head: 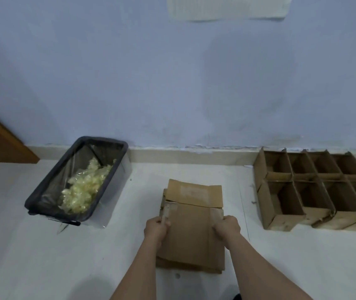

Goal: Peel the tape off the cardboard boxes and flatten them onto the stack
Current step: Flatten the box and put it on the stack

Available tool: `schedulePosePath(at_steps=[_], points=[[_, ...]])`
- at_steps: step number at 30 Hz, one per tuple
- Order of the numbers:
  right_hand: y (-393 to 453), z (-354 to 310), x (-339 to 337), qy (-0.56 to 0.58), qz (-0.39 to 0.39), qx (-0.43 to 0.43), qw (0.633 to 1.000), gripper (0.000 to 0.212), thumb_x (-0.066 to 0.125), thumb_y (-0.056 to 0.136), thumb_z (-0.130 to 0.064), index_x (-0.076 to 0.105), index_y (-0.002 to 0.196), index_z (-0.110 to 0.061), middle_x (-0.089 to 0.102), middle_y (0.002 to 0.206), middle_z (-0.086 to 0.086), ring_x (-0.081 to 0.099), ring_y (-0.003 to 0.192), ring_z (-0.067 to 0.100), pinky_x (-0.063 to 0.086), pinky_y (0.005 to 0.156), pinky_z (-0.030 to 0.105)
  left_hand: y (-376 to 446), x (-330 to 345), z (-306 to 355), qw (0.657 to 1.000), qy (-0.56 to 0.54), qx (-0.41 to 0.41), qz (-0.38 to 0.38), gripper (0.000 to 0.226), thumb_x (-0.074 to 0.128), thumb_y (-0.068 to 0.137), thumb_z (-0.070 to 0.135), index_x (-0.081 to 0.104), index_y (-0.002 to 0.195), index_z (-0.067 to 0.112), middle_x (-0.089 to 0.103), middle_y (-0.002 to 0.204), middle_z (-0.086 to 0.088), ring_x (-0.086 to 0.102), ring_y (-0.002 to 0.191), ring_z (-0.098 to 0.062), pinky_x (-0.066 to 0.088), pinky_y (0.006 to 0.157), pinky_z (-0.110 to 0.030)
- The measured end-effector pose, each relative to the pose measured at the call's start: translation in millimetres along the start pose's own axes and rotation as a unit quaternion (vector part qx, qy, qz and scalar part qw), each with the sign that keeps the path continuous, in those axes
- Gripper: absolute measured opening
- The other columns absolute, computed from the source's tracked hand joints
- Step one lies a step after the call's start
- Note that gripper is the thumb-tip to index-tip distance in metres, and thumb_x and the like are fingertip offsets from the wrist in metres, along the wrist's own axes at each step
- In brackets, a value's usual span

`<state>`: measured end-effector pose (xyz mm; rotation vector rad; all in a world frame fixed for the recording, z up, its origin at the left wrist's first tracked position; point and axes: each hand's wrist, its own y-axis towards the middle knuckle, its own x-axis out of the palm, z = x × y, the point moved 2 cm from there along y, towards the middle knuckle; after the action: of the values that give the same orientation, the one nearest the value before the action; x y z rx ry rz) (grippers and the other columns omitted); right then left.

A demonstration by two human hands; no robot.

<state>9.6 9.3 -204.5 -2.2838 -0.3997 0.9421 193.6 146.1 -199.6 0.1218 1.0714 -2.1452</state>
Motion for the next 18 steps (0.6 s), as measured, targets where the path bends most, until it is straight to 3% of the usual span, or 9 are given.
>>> schedulePosePath(at_steps=[2, 5, 9, 13, 18], points=[[10, 12, 12, -0.016, 0.003, 0.010, 1.000, 0.007, 0.053, 0.091, -0.005, 0.059, 0.094, -0.003, 0.055, 0.084, 0.009, 0.052, 0.071, 0.021, 0.041, 0.057, 0.029, 11, 9, -12, 0.999, 0.046, 0.005, 0.015, 0.018, 0.063, 0.098, 0.022, 0.073, 0.106, 0.010, 0.071, 0.110, -0.012, 0.062, 0.099, -0.029, 0.052, 0.086, -0.033], [21, 22, 27, -0.042, 0.006, 0.003, 0.999, 0.015, 0.051, 0.095, -0.009, 0.060, 0.101, 0.000, 0.055, 0.087, 0.009, 0.050, 0.074, 0.021, 0.037, 0.056, 0.027, 22, 16, -31, 0.992, 0.119, 0.011, 0.047, 0.022, 0.066, 0.096, 0.020, 0.072, 0.110, 0.005, 0.072, 0.111, -0.015, 0.064, 0.103, -0.031, 0.041, 0.075, -0.025], [30, 27, 38, -0.047, 0.022, 0.003, 0.999, 0.018, 0.050, 0.093, -0.005, 0.065, 0.100, 0.004, 0.058, 0.085, 0.011, 0.051, 0.072, 0.021, 0.040, 0.057, 0.027, 33, 19, -45, 0.987, 0.129, 0.025, 0.097, 0.019, 0.066, 0.095, 0.012, 0.069, 0.111, 0.003, 0.072, 0.112, -0.016, 0.064, 0.095, -0.029, 0.040, 0.075, -0.026], [30, 25, 42, -0.041, 0.029, 0.010, 0.999, 0.016, 0.051, 0.091, -0.001, 0.062, 0.102, 0.002, 0.056, 0.087, 0.010, 0.049, 0.069, 0.019, 0.033, 0.049, 0.025, 41, 21, -47, 0.984, 0.123, 0.042, 0.122, 0.015, 0.062, 0.096, 0.006, 0.069, 0.109, 0.000, 0.071, 0.111, -0.017, 0.058, 0.087, -0.026, 0.039, 0.073, -0.028], [28, 26, 46, -0.051, 0.029, 0.019, 0.998, 0.011, 0.052, 0.093, -0.002, 0.057, 0.102, -0.001, 0.058, 0.095, 0.014, 0.051, 0.078, 0.023, 0.040, 0.061, 0.029, 42, 25, -55, 0.982, 0.145, 0.048, 0.108, 0.018, 0.064, 0.096, 0.009, 0.066, 0.110, -0.001, 0.069, 0.112, -0.018, 0.056, 0.088, -0.025, 0.038, 0.073, -0.027]])
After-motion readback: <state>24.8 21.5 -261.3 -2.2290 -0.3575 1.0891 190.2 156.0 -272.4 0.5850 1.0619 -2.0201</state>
